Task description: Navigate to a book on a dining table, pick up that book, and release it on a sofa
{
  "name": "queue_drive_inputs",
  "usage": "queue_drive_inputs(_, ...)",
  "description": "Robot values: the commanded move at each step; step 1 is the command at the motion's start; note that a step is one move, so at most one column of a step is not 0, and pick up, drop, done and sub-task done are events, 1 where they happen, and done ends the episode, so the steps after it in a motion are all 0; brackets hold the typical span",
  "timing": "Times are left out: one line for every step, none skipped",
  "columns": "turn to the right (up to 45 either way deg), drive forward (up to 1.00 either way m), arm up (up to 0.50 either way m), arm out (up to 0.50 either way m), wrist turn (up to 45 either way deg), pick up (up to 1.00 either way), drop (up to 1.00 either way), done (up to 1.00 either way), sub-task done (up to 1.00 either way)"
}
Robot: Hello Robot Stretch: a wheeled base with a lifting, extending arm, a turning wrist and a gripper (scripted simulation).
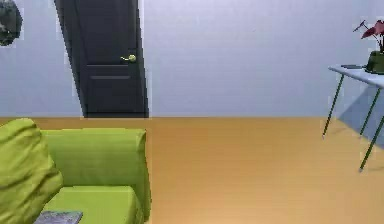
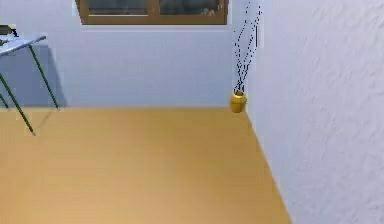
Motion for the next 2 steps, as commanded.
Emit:
queue_drive_inputs(45.0, 0.0, 0.0, 0.0, 0.0, 0.0, 0.0, 0.0, 0.0)
queue_drive_inputs(42.0, 0.0, 0.0, 0.0, 0.0, 0.0, 0.0, 0.0, 0.0)
